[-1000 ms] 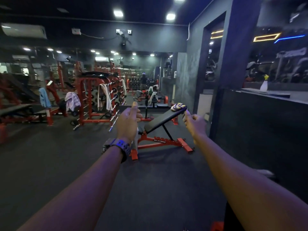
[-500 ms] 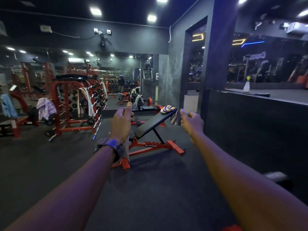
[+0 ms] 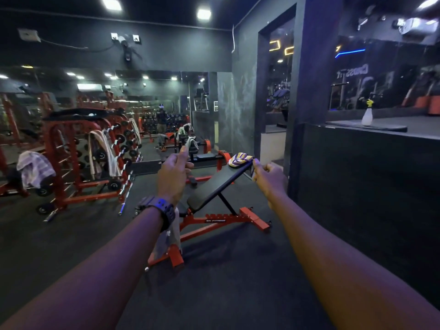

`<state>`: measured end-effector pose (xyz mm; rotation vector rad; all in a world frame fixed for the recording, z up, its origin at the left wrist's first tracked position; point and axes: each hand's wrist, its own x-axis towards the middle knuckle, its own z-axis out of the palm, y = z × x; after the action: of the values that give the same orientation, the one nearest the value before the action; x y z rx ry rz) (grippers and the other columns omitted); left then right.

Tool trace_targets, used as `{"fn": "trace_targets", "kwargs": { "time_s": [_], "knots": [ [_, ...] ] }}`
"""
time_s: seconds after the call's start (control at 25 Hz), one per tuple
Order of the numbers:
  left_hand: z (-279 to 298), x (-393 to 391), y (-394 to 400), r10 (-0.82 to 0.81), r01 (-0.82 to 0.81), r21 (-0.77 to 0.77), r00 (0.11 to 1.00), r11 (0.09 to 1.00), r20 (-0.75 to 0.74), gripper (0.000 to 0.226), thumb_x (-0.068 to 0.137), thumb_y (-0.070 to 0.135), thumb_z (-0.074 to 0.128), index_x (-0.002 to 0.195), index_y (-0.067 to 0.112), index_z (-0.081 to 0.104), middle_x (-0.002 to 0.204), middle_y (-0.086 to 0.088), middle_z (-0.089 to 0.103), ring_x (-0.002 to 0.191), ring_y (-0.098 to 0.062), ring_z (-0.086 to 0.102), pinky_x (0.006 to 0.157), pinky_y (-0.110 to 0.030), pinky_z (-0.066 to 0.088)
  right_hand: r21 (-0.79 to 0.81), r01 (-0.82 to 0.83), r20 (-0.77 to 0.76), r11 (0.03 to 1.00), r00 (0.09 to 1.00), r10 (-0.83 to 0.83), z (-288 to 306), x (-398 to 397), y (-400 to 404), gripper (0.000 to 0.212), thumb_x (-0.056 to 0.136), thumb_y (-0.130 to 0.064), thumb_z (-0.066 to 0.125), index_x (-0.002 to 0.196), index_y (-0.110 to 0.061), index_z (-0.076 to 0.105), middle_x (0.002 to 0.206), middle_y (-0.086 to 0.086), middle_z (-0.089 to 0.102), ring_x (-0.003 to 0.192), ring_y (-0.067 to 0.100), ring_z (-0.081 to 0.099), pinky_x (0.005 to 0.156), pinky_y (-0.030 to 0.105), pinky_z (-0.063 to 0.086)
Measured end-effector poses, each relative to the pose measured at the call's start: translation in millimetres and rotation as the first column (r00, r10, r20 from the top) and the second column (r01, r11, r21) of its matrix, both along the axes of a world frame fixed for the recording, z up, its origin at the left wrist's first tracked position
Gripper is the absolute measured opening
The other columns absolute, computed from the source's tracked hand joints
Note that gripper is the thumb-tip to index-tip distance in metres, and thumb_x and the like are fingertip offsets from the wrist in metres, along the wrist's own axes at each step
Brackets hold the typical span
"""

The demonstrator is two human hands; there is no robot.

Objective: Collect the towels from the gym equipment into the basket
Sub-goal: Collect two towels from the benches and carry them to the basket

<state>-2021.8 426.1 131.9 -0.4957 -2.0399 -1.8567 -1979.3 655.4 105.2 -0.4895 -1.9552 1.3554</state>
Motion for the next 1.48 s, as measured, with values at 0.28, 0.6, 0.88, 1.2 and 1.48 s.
{"fn": "trace_targets", "kwargs": {
  "time_s": [0.28,0.6,0.88,1.2,1.48],
  "knots": [
    [4,-171,78,-0.140,0.137,0.084,0.990,0.987,0.032,0.047,0.091,0.064,0.044,0.084,0.022,0.064,0.090,-0.003,0.073,0.084,-0.024,0.066,0.074,-0.040,0.053,-0.045,-0.005,-0.058,0.999,0.998,0.003,14,-163,18,0.040,0.097,-0.053,0.058,0.080,-0.018,0.066,0.083,0.010,0.072,0.077,0.024,0.064,0.083,0.044,0.057],
    [15,-390,136,-0.236,0.237,0.068,0.971,0.969,-0.030,0.046,0.101,0.056,0.040,0.093,0.017,0.064,0.092,-0.001,0.071,0.085,-0.019,0.067,0.079,-0.037,0.050,-0.021,-0.052,-0.101,0.998,0.994,0.049,38,-354,50,0.039,0.096,-0.052,0.061,0.092,-0.014,0.064,0.079,0.002,0.068,0.070,0.014,0.063,0.072,0.033,0.056],
    [-15,-563,226,-0.278,0.278,0.038,0.961,0.960,-0.017,0.041,0.100,0.057,0.040,0.091,0.023,0.061,0.093,-0.002,0.070,0.093,-0.023,0.068,0.088,-0.043,0.053,0.011,-0.020,-0.051,1.000,0.998,0.021,5,-522,138,0.041,0.100,-0.051,0.054,0.093,-0.012,0.065,0.083,0.008,0.068,0.079,0.023,0.064,0.080,0.038,0.057],
    [-47,-746,325,-0.227,0.227,0.010,0.972,0.974,0.060,0.046,0.092,0.067,0.041,0.087,0.027,0.063,0.091,0.001,0.073,0.081,-0.017,0.067,0.080,-0.038,0.051,0.040,0.019,0.091,0.999,0.996,-0.022,-35,-715,275,0.039,0.101,-0.053,0.051,0.086,-0.020,0.064,0.083,0.004,0.070,0.092,0.029,0.071,0.094,0.053,0.055],
    [-93,-925,414,-0.274,0.270,0.045,0.956,0.962,0.103,0.052,0.085,0.070,0.041,0.086,0.023,0.063,0.087,-0.002,0.071,0.080,-0.020,0.065,0.080,-0.041,0.051,0.140,0.073,0.209,0.987,0.973,-0.102,-89,-893,365,0.047,0.098,-0.059,0.050,0.089,-0.017,0.068,0.083,0.001,0.073,0.086,0.021,0.071,0.090,0.051,0.056]
  ]
}}
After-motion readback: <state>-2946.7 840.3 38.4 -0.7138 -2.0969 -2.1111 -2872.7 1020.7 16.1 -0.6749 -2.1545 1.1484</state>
